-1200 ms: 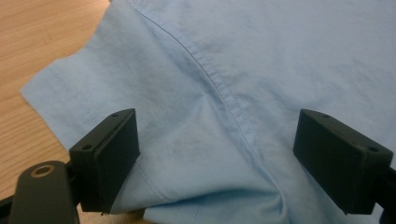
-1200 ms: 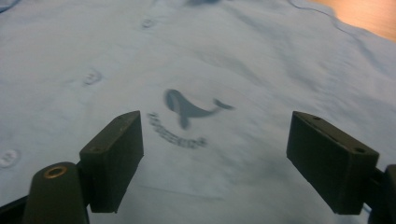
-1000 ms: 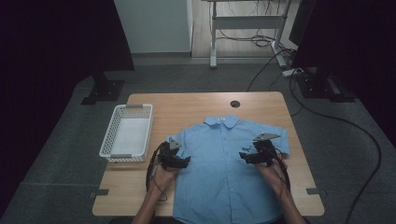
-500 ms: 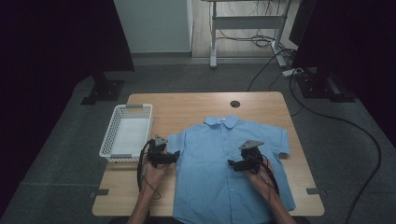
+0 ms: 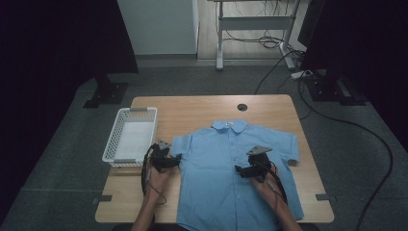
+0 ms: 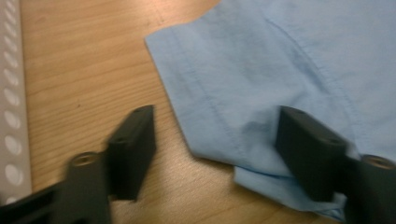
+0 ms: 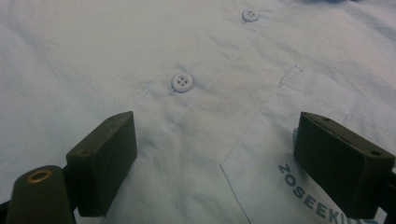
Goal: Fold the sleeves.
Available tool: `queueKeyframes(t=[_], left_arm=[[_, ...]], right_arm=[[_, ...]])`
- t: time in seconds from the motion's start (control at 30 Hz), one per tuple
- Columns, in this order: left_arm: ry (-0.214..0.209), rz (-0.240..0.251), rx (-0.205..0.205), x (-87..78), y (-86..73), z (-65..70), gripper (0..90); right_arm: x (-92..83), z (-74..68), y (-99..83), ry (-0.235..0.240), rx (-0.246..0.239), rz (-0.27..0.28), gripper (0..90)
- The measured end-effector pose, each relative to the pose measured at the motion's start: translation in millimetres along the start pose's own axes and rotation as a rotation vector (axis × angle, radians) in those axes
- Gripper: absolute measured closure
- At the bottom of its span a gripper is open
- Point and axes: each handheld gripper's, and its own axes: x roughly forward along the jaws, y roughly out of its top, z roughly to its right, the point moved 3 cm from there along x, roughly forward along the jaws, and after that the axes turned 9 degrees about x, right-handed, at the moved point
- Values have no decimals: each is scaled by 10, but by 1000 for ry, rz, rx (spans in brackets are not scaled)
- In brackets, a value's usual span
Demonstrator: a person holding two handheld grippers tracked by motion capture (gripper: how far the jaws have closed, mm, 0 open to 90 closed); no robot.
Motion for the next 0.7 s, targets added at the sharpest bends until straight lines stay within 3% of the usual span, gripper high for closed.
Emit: queueKeyframes(t=[0.27,0.4,0.57,0.7], left_arm=[[-44,-3,-3,-16,32,81,829],[-25,-9,16,-32,85,124,871],[-45,52,32,-161,277,191,871],[-65,77,96,-206,431,359,870]], right_arm=[[0,-7,-2,-4,5,2,134],[0,-8,-2,-5,7,3,134],[-1,-9,-2,-6,8,2,135],[0,-9,-2,-6,8,3,135]])
